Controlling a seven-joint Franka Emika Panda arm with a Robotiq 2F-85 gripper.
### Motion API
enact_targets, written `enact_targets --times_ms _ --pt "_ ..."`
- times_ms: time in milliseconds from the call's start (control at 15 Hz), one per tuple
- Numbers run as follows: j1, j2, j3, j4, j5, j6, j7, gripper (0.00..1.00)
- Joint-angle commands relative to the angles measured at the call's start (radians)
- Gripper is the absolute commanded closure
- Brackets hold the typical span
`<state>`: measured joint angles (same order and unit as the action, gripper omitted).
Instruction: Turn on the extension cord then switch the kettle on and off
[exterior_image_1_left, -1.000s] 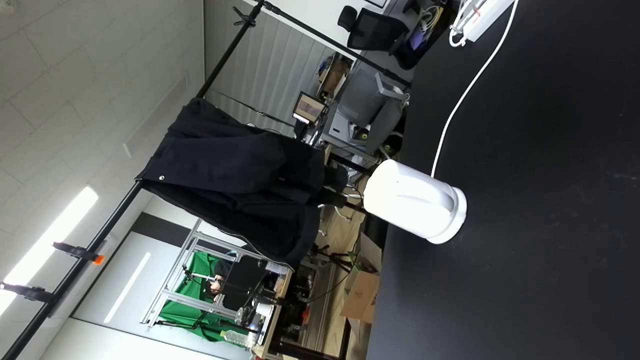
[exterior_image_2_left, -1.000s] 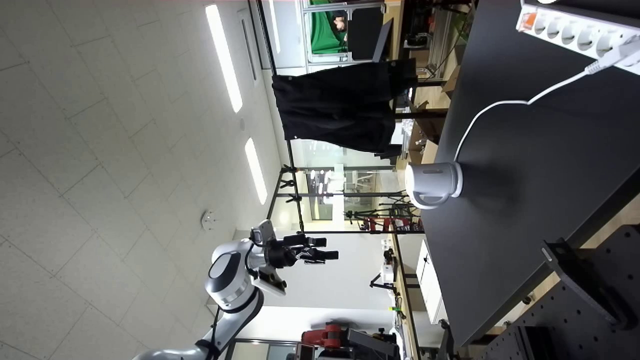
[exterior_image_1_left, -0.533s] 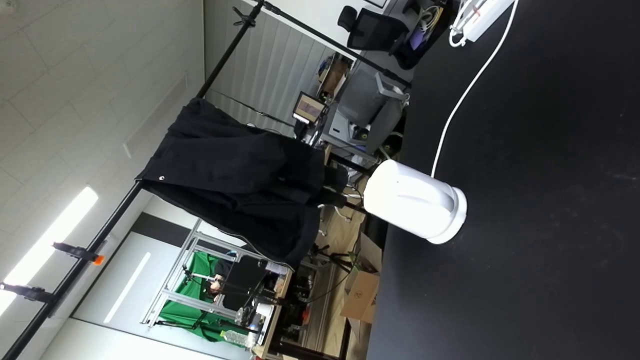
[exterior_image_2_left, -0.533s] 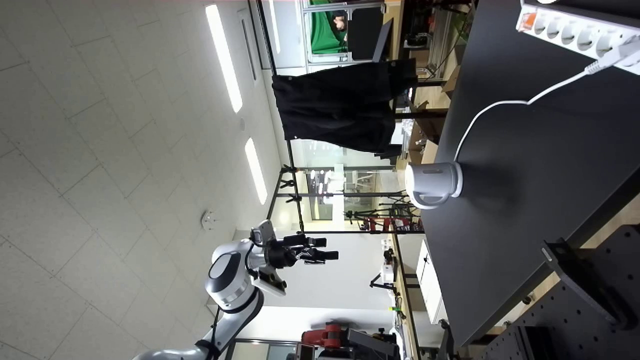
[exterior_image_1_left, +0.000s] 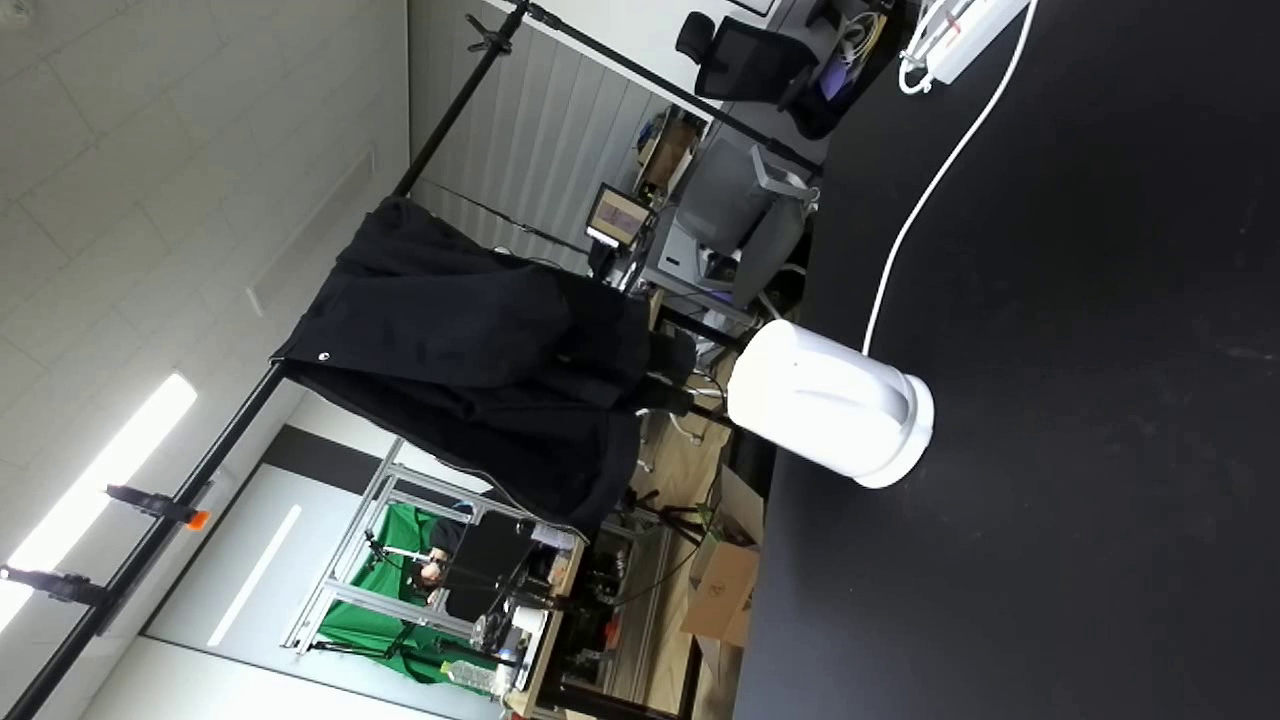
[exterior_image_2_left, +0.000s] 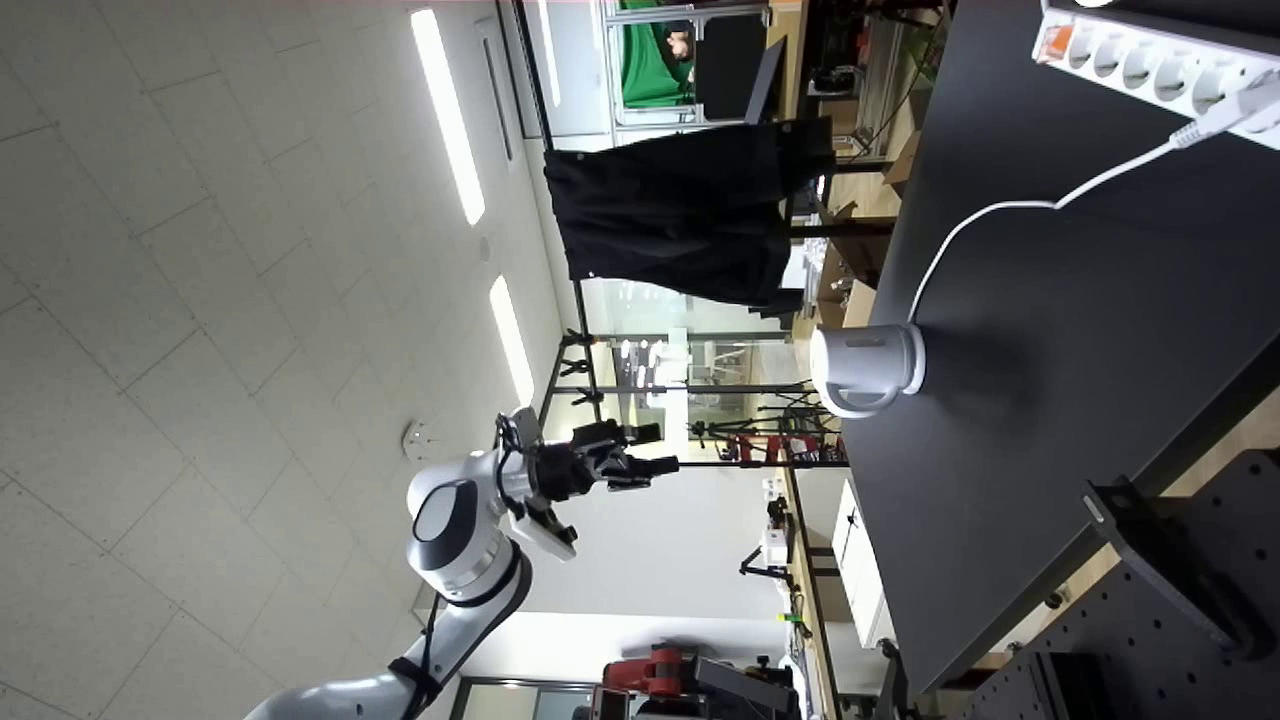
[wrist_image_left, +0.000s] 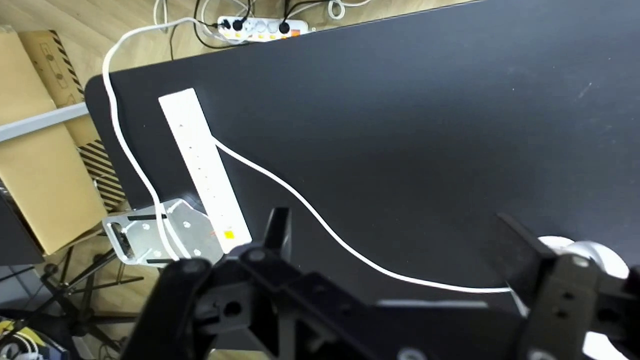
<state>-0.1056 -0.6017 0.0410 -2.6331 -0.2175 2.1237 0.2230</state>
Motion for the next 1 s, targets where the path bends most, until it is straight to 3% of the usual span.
enact_targets --times_ms 0,267,600,667,733,933 --pt "-0.035 0.018 -0.138 0.007 -0.007 0.066 -0.202 0.0" --pt "-0.062 0.042 -0.272 0.043 0.006 0.072 -0.46 0.0" --pt "-0.024 0.086 -0.451 0.106 0.116 0.025 -0.82 0.0" --pt "-0.033 0.106 -0.459 0.122 0.131 -0.007 -0.834 0.0" --pt "-0.062 0.06 -0.419 0.062 0.106 0.046 -0.79 0.0" --pt "-0.066 0.092 -0.44 0.09 0.129 0.019 -0.838 0.0"
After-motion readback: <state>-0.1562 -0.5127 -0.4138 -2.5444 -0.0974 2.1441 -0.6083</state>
